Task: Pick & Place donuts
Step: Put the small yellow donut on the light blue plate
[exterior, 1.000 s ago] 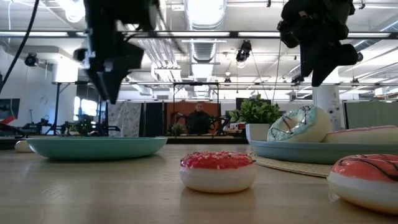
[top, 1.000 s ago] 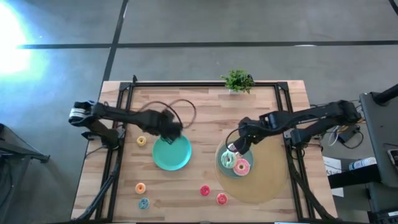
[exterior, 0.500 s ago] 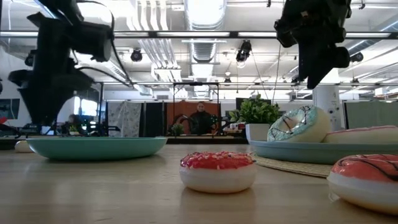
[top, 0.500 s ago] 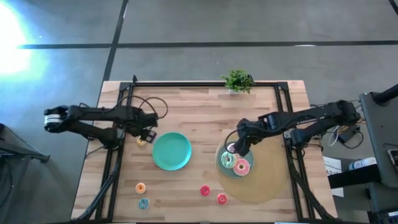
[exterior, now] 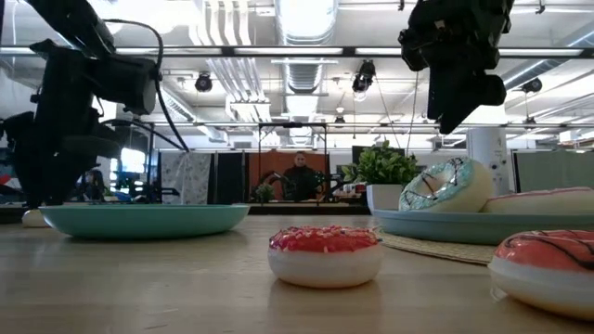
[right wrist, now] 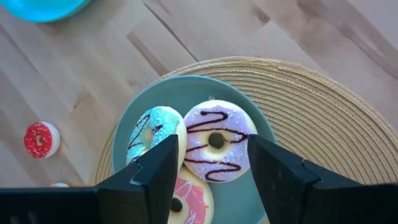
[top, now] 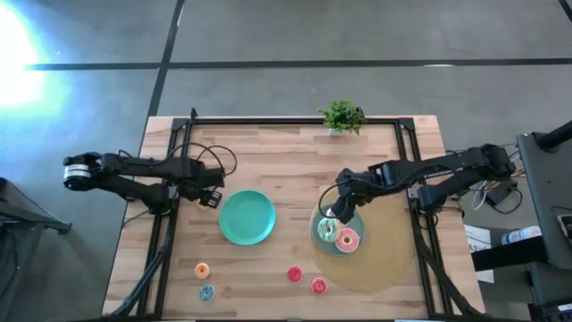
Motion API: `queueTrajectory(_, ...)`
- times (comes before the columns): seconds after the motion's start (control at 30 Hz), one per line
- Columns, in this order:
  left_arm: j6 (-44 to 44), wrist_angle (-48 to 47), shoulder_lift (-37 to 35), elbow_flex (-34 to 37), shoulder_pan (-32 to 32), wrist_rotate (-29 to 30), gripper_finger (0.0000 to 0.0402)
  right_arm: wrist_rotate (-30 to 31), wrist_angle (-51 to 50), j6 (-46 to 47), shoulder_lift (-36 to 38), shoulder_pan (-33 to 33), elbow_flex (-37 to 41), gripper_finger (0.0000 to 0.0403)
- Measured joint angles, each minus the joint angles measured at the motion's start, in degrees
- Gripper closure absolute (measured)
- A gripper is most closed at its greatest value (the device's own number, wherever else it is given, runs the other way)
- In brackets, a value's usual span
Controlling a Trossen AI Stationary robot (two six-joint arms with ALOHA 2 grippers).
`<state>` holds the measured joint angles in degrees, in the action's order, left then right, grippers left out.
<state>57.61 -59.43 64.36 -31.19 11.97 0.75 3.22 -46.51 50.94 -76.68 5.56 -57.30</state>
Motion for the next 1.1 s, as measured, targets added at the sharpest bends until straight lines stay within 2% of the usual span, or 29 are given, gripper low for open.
queueTrajectory(0.23,0.00,4.15,0.00,2.35,0.00,-2.14,0.0266,0.13,0.23,0.00,0.00,0.05,0.00,0.0218)
queueTrajectory(0.43,1.63,11.22,0.00,3.86,0.02,-3.64,0.0333,0.47,0.42,0.00,0.00,-0.02,0.00,0.0218)
queueTrajectory(0.6,2.12,12.03,0.00,3.29,0.00,-2.98,0.0391,0.46,0.42,0.02,0.00,0.00,0.00,0.0218)
queueTrajectory(0.9,0.43,12.02,-0.11,-3.73,0.00,0.86,0.0400,0.46,0.42,0.02,0.00,0.05,0.00,0.0218)
queueTrajectory(1.1,-2.61,17.97,-0.09,-8.83,-1.93,0.52,0.0401,0.48,0.43,0.02,0.00,0.02,0.00,0.0218)
